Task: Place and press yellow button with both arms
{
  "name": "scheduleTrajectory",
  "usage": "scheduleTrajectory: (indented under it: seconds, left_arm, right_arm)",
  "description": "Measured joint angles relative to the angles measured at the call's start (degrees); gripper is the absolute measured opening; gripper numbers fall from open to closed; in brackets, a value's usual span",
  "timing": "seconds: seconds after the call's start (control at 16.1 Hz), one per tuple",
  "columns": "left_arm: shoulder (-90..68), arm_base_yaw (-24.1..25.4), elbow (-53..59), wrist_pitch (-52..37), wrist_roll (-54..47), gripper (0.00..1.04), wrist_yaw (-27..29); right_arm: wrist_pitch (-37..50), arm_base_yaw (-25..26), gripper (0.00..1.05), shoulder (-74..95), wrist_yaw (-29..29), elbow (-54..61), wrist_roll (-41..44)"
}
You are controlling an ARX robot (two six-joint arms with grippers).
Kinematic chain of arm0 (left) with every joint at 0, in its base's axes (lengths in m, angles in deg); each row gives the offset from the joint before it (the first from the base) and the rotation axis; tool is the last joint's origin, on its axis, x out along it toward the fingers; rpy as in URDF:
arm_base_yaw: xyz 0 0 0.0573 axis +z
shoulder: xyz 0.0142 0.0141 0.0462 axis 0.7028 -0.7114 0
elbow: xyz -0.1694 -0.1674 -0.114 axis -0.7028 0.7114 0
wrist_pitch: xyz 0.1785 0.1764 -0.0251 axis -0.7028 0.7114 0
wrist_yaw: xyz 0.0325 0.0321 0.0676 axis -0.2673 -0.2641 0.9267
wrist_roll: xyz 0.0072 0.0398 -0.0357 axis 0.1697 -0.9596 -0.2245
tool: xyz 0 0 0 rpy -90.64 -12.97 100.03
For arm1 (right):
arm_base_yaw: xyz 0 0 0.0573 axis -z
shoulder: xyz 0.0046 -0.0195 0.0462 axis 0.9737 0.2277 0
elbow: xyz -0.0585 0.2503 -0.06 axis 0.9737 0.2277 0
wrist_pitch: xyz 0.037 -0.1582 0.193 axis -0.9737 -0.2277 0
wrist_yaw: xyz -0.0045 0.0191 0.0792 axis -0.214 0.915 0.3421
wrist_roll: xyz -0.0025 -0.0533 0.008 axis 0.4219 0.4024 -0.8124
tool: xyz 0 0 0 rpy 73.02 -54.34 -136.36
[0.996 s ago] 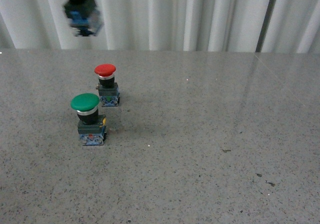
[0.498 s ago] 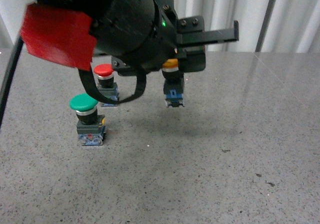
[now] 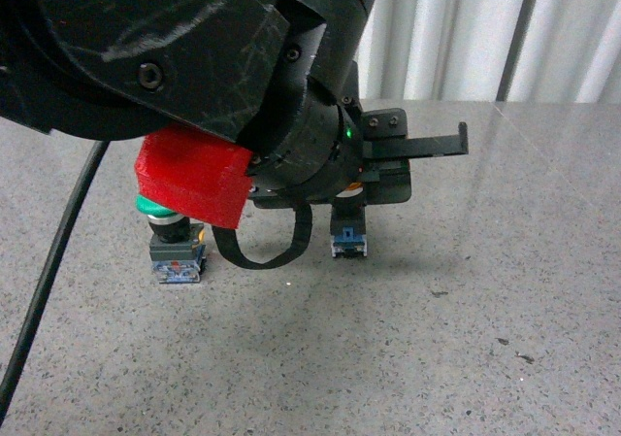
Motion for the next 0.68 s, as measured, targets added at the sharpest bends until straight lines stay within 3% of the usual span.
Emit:
scheduleTrajectory:
  seconds: [0.12, 0.5, 0.68]
  left_arm:
    - [-0.3, -0.5, -0.7, 0.1, 0.1, 0.4, -0.1]
    - [2.4, -0.5, 0.0, -1.2, -1.6, 1.0, 1.4]
    - [16.3, 3.3, 5.8, -5.3, -8.2, 0.98, 6.6]
  right_arm:
    - [0.0, 0.0, 0.98, 0.0, 0.0, 0.0, 0.0]
    - [0.0, 0.0, 0.98, 0.0, 0.0, 0.0, 0.0]
    - [0.0, 0.0, 0.98, 0.0, 0.0, 0.0, 0.0]
